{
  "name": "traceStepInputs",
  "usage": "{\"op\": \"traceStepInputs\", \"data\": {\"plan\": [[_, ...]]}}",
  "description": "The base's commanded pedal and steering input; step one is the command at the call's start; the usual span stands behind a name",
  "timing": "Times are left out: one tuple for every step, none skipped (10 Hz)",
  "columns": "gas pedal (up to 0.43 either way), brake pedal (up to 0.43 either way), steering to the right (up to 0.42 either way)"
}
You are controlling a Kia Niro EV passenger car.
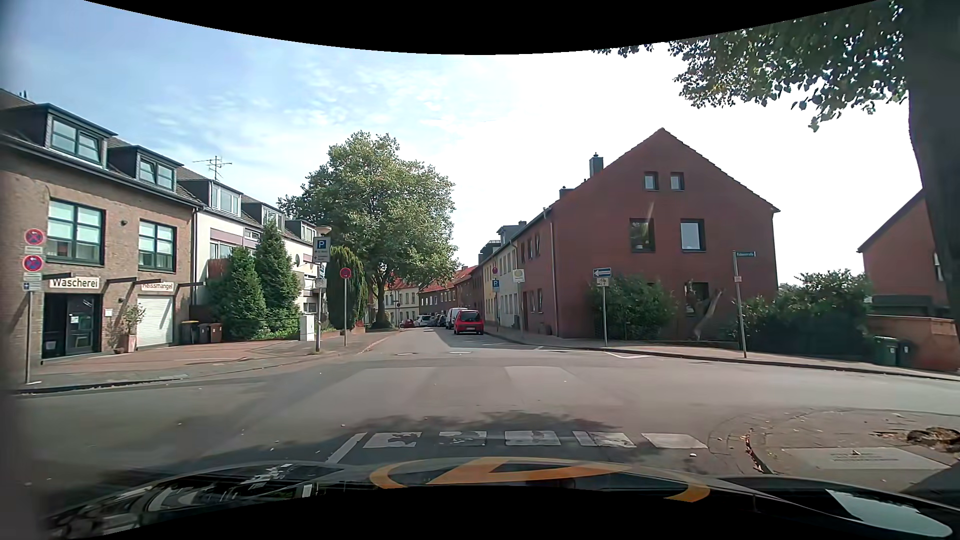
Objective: Follow the waypoints while adhering to traffic rules and regulations
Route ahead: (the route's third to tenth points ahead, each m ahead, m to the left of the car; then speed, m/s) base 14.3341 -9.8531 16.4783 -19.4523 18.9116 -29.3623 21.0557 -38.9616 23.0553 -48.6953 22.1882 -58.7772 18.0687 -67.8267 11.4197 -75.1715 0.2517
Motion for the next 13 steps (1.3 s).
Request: {"op": "traceStepInputs", "data": {"plan": [[0.000, 0.189, 0.005], [0.000, 0.189, 0.005], [0.000, 0.189, 0.005], [0.000, 0.189, 0.005], [0.000, 0.189, 0.005], [0.000, 0.189, 0.006], [0.000, 0.189, 0.006], [0.000, 0.189, 0.006], [0.000, 0.189, 0.006], [0.000, 0.189, 0.006], [0.000, 0.189, 0.006], [0.000, 0.189, 0.006], [0.000, 0.189, 0.006]]}}
